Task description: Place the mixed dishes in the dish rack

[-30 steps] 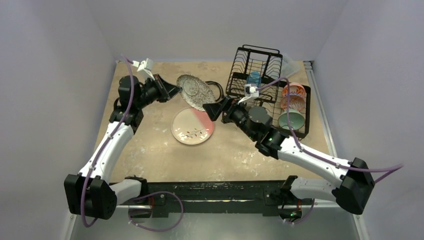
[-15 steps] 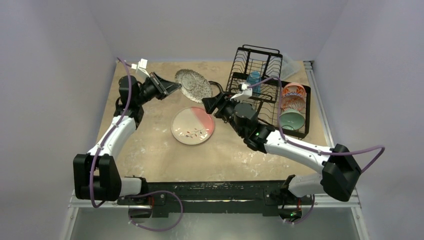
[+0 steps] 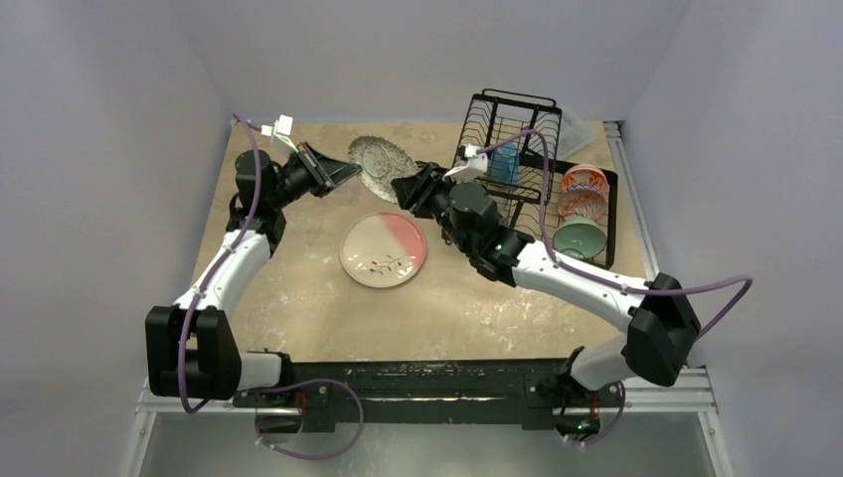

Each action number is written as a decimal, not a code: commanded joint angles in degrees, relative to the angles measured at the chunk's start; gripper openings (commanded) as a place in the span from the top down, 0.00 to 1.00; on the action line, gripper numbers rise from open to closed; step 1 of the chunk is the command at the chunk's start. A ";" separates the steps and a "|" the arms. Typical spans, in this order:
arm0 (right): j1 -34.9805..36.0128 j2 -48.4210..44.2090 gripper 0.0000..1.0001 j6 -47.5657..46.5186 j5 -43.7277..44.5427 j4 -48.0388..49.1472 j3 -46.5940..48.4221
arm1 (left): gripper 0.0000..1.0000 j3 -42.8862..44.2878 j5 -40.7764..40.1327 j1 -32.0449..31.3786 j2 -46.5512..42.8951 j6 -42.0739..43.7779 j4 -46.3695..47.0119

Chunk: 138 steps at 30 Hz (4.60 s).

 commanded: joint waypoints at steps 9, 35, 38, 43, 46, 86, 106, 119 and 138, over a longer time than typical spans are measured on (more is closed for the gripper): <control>0.17 0.40 0.75 1.57 1.93 -5.53 4.20 | 1.00 1.48 0.95 0.37 -1.28 -1.24 4.19; -8.91 2.42 0.58 -12.39 -21.35 -9.34 11.61 | 1.00 1.56 1.30 0.37 -0.90 -1.07 4.42; -8.91 1.77 0.61 -12.44 -21.36 -8.19 11.22 | 1.00 1.62 1.30 0.37 -0.86 -1.06 4.42; -8.91 3.15 1.00 -13.93 -25.63 -9.55 13.56 | 1.00 1.64 1.53 0.37 -1.06 -1.37 4.85; -8.93 3.47 1.00 -15.81 -28.42 -8.30 13.39 | 1.00 2.55 4.23 0.38 -0.66 -0.99 5.78; -52.63 2.38 1.00 -79.60 -68.09 -22.71 27.76 | 0.54 5.86 -6.32 -6.42 -6.68 24.75 -14.42; -57.57 18.36 1.00 -83.42 -84.58 -35.14 39.42 | 0.55 7.62 -2.48 -4.95 -1.45 22.01 -12.84; -57.57 23.03 1.00 -87.15 -87.90 -39.80 41.96 | 0.55 7.75 -1.84 -4.38 -0.57 21.13 -12.36; -57.50 25.16 0.73 -85.60 -85.79 -42.80 43.46 | 0.55 7.56 -0.02 -3.28 1.37 18.39 -9.84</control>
